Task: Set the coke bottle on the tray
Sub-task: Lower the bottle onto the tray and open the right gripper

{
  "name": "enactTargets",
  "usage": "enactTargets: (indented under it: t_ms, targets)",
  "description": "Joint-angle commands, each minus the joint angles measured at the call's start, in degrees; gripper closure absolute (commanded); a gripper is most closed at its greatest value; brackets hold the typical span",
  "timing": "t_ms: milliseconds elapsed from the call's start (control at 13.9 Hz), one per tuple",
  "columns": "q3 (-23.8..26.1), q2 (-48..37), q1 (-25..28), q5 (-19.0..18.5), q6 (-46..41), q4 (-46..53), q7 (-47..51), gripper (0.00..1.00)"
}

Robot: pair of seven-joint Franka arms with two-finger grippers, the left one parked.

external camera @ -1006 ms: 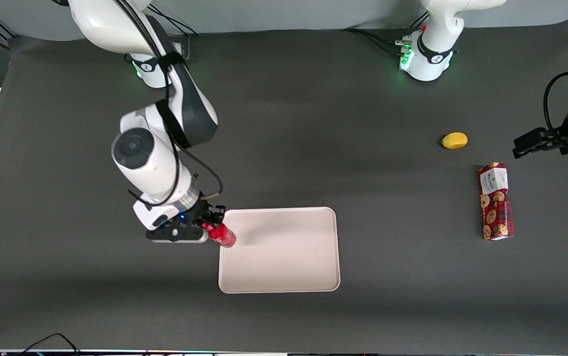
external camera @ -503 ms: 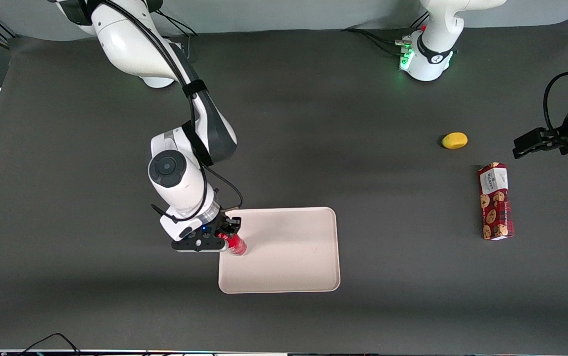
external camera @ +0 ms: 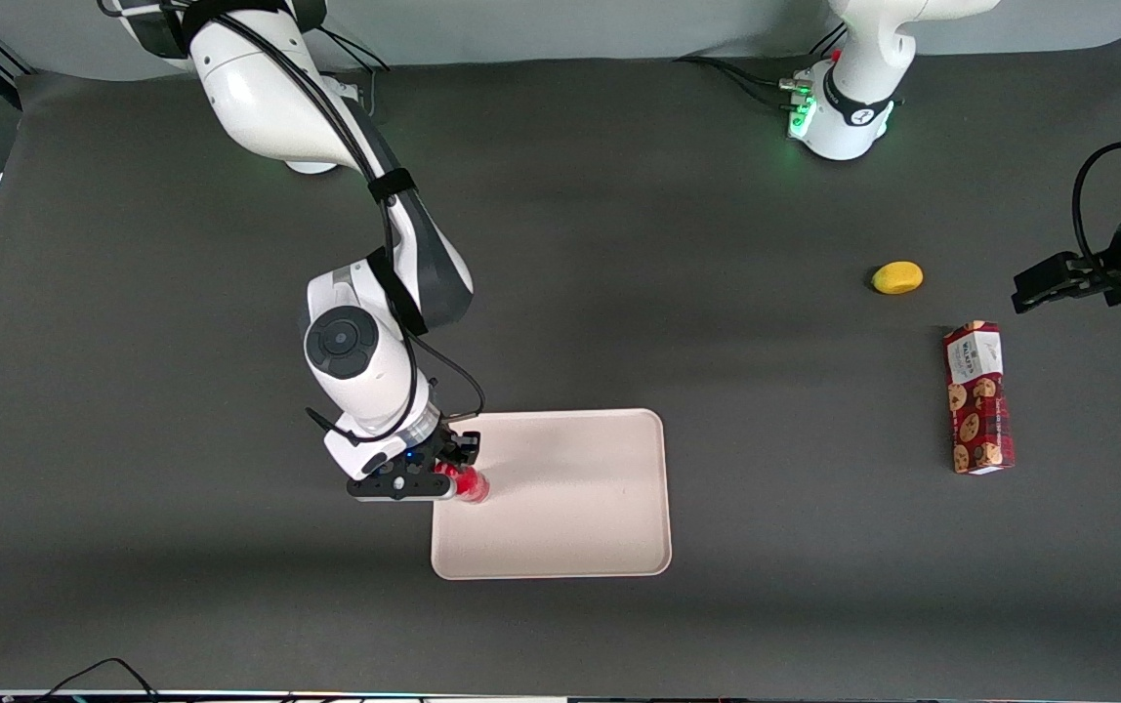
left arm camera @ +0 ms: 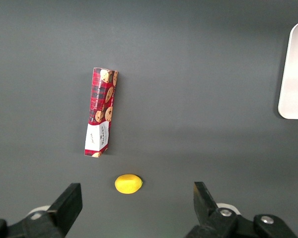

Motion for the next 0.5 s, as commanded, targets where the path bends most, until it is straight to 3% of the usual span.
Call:
enactTargets:
  t_ms: [0, 431]
  targets:
    - [0.41, 1.06, -0.60, 0.56, -0.03, 2.06, 0.65, 0.00]
    - [0.41, -0.33, -0.60, 0.56, -0.03, 2.15, -0.14, 0.00]
